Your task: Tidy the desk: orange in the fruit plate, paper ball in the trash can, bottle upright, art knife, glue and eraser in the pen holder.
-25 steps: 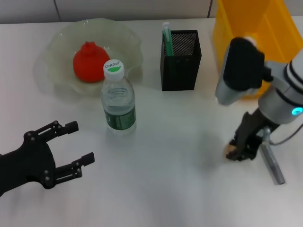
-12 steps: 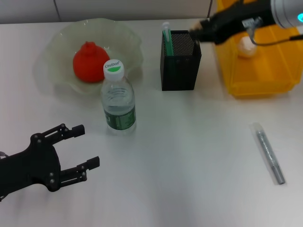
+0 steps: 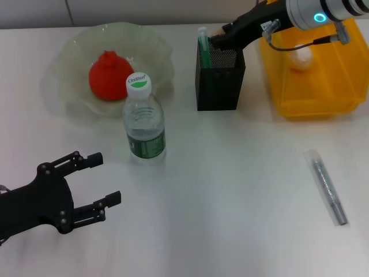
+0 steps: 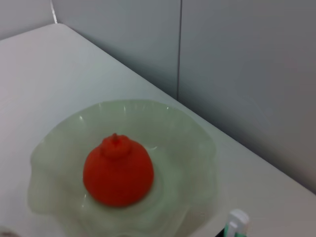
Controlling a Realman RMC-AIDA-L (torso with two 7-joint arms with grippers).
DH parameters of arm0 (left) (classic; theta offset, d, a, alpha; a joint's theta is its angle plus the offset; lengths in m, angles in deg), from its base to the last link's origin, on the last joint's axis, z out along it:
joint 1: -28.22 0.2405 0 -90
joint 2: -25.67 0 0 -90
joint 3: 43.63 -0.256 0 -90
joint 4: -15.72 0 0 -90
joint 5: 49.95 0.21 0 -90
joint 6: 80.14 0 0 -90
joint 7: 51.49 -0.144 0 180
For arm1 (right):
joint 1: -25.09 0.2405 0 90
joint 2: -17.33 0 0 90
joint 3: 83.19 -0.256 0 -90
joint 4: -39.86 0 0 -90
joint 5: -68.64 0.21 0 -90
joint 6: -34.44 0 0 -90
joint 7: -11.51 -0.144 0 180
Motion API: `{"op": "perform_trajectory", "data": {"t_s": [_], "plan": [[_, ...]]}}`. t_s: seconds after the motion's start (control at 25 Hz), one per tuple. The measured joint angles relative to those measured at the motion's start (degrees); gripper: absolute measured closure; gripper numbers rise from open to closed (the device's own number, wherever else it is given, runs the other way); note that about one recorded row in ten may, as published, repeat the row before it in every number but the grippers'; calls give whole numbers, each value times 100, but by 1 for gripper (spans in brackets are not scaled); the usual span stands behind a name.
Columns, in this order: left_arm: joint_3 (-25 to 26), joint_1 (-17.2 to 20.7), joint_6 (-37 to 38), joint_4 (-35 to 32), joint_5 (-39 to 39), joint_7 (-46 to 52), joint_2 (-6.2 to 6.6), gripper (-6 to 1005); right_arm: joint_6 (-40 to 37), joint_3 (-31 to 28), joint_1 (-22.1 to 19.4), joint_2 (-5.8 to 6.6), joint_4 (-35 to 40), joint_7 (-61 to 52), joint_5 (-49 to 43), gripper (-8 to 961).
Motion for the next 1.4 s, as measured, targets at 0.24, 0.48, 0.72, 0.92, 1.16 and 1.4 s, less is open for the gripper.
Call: {"op": "perform_trajectory", "data": {"t_s": [0.24, 0.48, 0.72, 0.92, 1.16, 1.4], "plan": [[5, 0, -27, 0, 36, 0, -3, 199, -27, -26, 5, 0, 81, -83, -10, 676], [-1, -20, -20, 0, 45, 0, -3, 199, -1584, 8, -358, -16, 1817, -2161, -1410, 343], [0, -47, -22, 6, 69, 10, -11, 199, -2525, 1065, -2124, -52, 4241, -3693, -1849, 192], [5, -97, -23, 7, 141, 59, -12, 199, -2456, 1382, -2987, -54, 4482, -3831, -1849, 169], [1, -116, -34, 9, 196, 71, -21, 199, -2125, 1540, -3225, -54, 3873, -3825, -1849, 170], [0, -114, -36, 9, 196, 71, -20, 199, -1779, 1641, -3109, -49, 3164, -3798, -1851, 171]]}}
